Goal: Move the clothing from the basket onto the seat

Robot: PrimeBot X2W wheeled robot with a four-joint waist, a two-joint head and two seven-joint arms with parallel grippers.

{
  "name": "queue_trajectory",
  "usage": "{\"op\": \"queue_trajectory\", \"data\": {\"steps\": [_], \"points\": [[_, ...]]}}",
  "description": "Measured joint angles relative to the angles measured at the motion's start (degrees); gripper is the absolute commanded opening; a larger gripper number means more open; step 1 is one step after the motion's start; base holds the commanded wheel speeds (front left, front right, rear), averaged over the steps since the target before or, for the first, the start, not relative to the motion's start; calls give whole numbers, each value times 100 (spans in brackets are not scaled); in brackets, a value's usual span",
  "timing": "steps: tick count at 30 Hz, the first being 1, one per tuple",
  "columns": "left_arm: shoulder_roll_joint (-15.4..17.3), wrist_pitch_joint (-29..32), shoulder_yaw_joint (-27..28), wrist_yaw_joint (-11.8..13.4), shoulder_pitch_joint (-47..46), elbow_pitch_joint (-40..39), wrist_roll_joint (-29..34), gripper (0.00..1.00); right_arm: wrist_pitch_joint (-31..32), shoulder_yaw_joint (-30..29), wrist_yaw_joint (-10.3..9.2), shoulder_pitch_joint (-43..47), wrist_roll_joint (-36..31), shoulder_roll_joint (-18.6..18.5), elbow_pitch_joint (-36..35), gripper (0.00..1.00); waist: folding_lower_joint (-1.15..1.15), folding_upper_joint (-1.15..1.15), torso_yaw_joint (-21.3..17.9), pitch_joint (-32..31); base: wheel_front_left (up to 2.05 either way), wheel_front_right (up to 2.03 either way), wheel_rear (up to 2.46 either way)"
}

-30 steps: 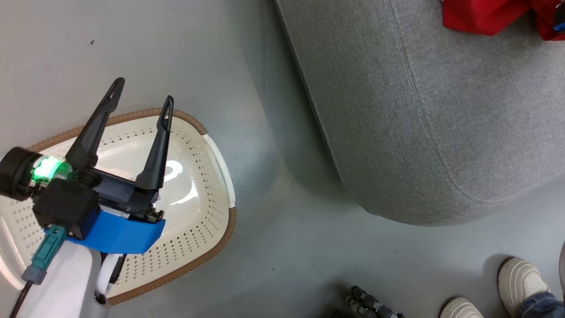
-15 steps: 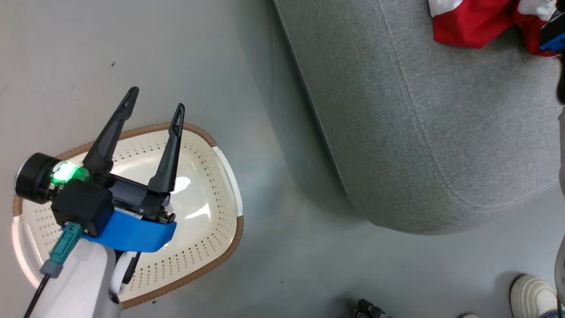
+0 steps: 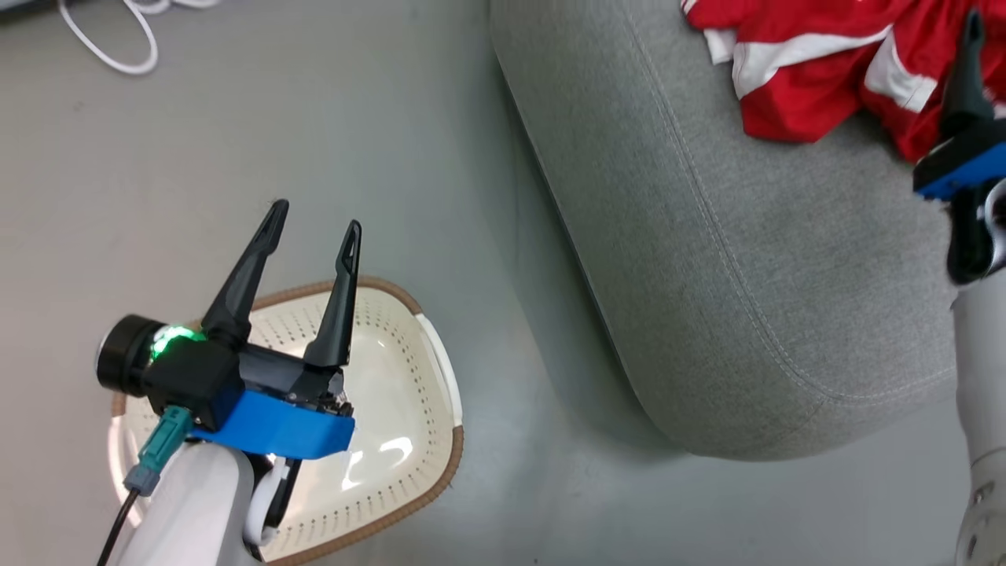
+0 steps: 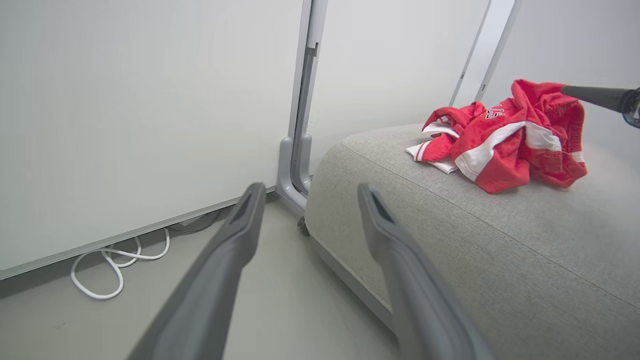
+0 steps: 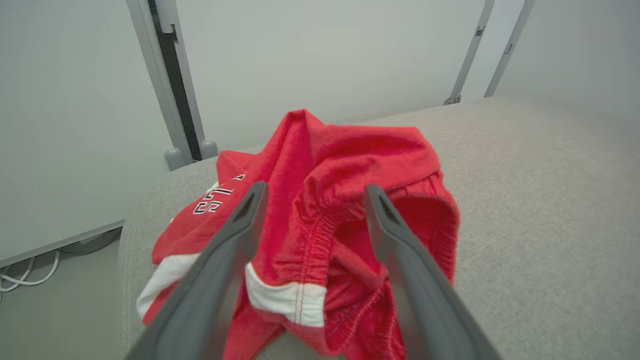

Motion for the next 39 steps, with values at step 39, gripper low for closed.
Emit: {"op": "queue_trajectory", "data": {"steps": [39], "points": [[-1070,-1,1287,-19,1699,786,-261,100,455,1444,0,4942,-178,887,-4356,100,-1,0,1570,-2550,0,0,0]]}}
